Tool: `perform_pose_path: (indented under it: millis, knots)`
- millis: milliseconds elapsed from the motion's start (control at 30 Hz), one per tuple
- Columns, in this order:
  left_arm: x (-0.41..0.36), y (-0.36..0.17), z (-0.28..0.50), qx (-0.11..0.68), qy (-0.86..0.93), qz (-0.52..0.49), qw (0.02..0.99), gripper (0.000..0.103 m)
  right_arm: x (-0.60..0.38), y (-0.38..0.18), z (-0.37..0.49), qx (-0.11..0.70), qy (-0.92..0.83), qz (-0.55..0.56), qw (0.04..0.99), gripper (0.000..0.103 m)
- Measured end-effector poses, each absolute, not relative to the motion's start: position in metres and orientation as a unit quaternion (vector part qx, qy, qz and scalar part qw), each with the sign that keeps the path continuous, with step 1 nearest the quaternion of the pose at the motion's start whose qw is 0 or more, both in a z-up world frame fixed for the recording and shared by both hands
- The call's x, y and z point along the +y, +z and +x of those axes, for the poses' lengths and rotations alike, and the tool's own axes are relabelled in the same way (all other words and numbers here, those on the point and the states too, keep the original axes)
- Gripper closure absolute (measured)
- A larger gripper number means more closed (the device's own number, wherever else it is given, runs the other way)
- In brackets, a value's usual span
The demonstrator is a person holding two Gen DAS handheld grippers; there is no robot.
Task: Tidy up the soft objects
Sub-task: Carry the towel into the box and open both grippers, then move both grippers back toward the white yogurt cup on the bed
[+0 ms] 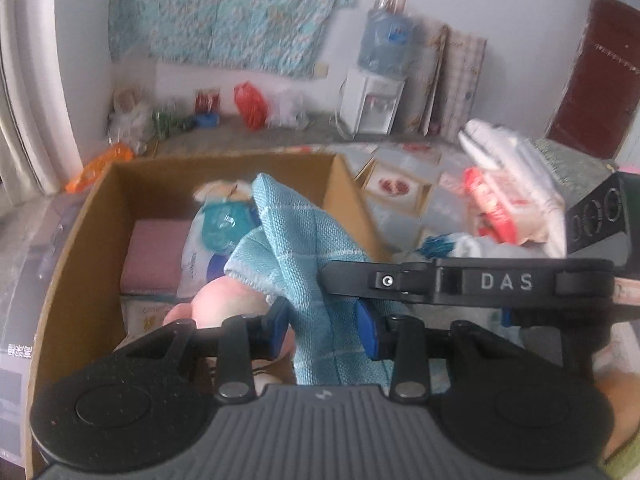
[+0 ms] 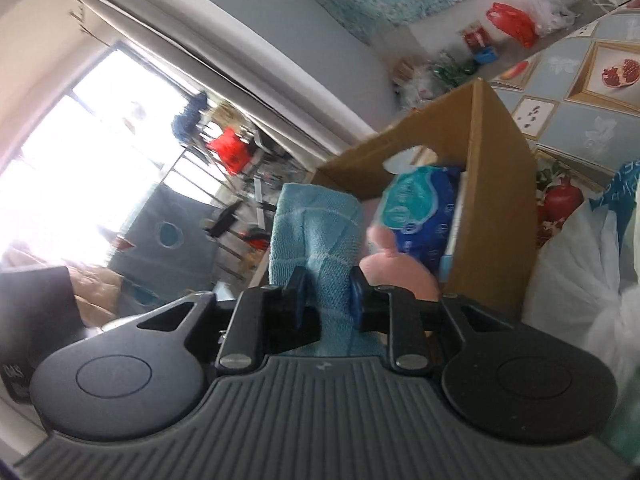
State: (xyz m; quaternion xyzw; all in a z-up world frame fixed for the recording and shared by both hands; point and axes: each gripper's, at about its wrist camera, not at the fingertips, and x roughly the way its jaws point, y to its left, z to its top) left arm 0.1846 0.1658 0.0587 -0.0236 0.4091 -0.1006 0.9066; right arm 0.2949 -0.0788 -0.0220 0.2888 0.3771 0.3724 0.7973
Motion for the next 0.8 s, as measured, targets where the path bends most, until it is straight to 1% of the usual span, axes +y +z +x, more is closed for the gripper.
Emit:
perform_pose_path:
  millis: [33,133,333,600,633,667,700,767,800]
  knots:
    - [0.17,0.054,0.191,0.419,-0.097,-0.023,0.902,0.066,-0.078,-0.024,0.295,0.374,0.375,0.278,0.801,0.07]
    - [0.173,0.038,0.207,0.443,-0.096,-0.008,0.891,0.067,-0.082,-0.027,0.302,0.364,0.365,0.264,0.815,0.061]
    - [0.158,0.007,0.23,0.479,-0.1,0.024,0.872,0.067,-0.117,-0.029,0.303,0.343,0.355,0.275,0.825,0.06]
    - [0.131,-0.004,0.228,0.492,-0.107,0.068,0.861,0.066,-0.164,-0.01,0.278,0.306,0.36,0.281,0.836,0.059]
    - [0.13,0.001,0.225,0.486,-0.102,0.07,0.865,0.06,-0.172,-0.008,0.274,0.302,0.359,0.28,0.837,0.057]
    - [0.13,0.006,0.221,0.481,-0.1,0.067,0.869,0.049,-0.182,-0.004,0.27,0.299,0.359,0.281,0.838,0.056]
    - [0.13,0.012,0.216,0.472,-0.1,0.063,0.874,0.044,-0.194,-0.001,0.264,0.293,0.358,0.282,0.84,0.053]
    - [0.131,0.029,0.202,0.448,-0.093,0.059,0.887,0.031,-0.22,0.007,0.25,0.282,0.352,0.282,0.847,0.049]
    - [0.131,0.039,0.193,0.435,-0.085,0.059,0.894,0.029,-0.232,0.01,0.244,0.276,0.348,0.283,0.85,0.046]
